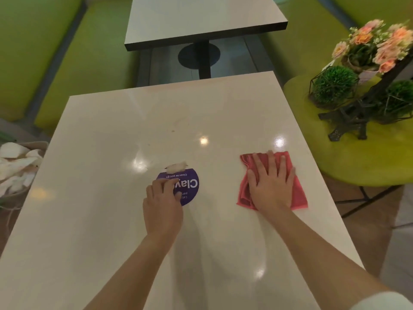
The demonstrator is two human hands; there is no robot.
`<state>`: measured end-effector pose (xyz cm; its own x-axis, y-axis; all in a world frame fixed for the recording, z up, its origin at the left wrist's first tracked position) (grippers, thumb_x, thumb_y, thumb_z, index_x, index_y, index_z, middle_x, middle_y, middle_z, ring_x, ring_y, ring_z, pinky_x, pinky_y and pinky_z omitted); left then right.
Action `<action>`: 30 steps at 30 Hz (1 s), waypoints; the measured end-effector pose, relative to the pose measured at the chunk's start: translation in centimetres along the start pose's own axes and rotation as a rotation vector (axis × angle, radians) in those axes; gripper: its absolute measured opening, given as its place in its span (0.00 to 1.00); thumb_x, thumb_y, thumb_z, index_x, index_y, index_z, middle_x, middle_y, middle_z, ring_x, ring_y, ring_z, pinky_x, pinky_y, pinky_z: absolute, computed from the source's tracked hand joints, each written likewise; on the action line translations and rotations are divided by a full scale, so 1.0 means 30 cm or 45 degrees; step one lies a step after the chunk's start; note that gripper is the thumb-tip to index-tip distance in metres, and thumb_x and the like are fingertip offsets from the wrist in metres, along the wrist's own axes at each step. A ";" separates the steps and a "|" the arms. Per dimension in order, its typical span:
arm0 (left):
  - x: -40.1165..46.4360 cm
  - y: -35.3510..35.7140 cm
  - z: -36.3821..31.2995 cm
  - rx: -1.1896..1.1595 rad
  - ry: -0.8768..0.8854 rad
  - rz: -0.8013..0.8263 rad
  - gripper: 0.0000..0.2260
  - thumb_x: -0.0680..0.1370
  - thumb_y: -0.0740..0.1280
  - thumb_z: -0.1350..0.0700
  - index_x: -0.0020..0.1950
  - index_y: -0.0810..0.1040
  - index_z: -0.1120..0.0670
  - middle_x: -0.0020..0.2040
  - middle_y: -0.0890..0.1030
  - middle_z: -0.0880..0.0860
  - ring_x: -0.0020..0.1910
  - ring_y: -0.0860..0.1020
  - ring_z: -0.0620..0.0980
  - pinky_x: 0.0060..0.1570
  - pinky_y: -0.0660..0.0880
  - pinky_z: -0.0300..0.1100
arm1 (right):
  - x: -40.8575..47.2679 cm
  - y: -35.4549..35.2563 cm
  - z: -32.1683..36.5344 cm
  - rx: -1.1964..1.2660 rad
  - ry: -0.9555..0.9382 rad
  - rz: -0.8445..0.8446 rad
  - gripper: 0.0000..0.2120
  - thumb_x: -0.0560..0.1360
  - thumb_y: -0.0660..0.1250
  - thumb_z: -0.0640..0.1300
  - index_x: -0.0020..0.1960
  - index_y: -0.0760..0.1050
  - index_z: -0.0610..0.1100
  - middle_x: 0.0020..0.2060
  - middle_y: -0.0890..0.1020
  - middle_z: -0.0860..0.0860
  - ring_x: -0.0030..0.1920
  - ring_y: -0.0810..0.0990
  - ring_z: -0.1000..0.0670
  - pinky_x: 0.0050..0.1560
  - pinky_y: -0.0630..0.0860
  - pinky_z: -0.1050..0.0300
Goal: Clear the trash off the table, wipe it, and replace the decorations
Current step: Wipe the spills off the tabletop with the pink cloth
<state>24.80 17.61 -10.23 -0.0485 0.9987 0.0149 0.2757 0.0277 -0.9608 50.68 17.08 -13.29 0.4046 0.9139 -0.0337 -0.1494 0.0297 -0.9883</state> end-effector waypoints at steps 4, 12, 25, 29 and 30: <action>-0.105 0.021 -0.026 0.034 -0.049 0.049 0.18 0.79 0.64 0.55 0.69 0.74 0.51 0.67 0.73 0.52 0.65 0.71 0.55 0.57 0.70 0.50 | -0.159 0.028 0.252 0.112 -0.340 0.063 0.25 0.79 0.49 0.59 0.75 0.63 0.60 0.77 0.61 0.50 0.78 0.53 0.38 0.75 0.44 0.37; -0.110 0.032 -0.049 0.144 0.050 0.180 0.21 0.82 0.60 0.56 0.75 0.66 0.56 0.74 0.68 0.58 0.71 0.67 0.58 0.67 0.67 0.50 | -0.187 0.038 0.200 0.157 -0.513 0.114 0.24 0.80 0.48 0.59 0.75 0.61 0.62 0.78 0.60 0.55 0.79 0.50 0.45 0.76 0.42 0.44; -0.099 0.004 -0.034 0.338 0.099 0.432 0.24 0.84 0.53 0.47 0.80 0.52 0.49 0.80 0.51 0.50 0.79 0.52 0.52 0.67 0.66 0.47 | -0.128 -0.018 -0.163 0.029 0.065 -0.024 0.28 0.78 0.45 0.58 0.77 0.61 0.55 0.78 0.60 0.49 0.78 0.54 0.41 0.76 0.47 0.41; -0.089 0.004 -0.059 0.418 0.090 0.453 0.25 0.84 0.53 0.49 0.80 0.51 0.51 0.80 0.52 0.53 0.78 0.53 0.56 0.69 0.64 0.48 | -0.260 0.018 0.110 0.113 -0.207 0.014 0.26 0.77 0.51 0.56 0.74 0.66 0.56 0.76 0.65 0.48 0.76 0.59 0.40 0.75 0.49 0.40; -0.089 0.004 -0.068 0.437 0.086 0.455 0.25 0.84 0.54 0.49 0.80 0.50 0.52 0.80 0.52 0.54 0.78 0.53 0.56 0.69 0.65 0.49 | -0.295 0.030 0.172 0.150 -0.264 0.024 0.25 0.77 0.52 0.55 0.73 0.68 0.56 0.75 0.66 0.48 0.76 0.59 0.40 0.75 0.48 0.40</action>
<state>26.92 15.03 -9.83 0.0570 0.9440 -0.3249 -0.0690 -0.3209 -0.9446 42.31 11.10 -13.11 0.2087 0.9779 -0.0086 -0.2643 0.0480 -0.9633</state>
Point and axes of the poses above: each hand's wrist, its own x-axis towards the middle knuckle, its own y-axis out of the palm, z = x × y, the point moved 1 cm from there along x, towards the middle knuckle
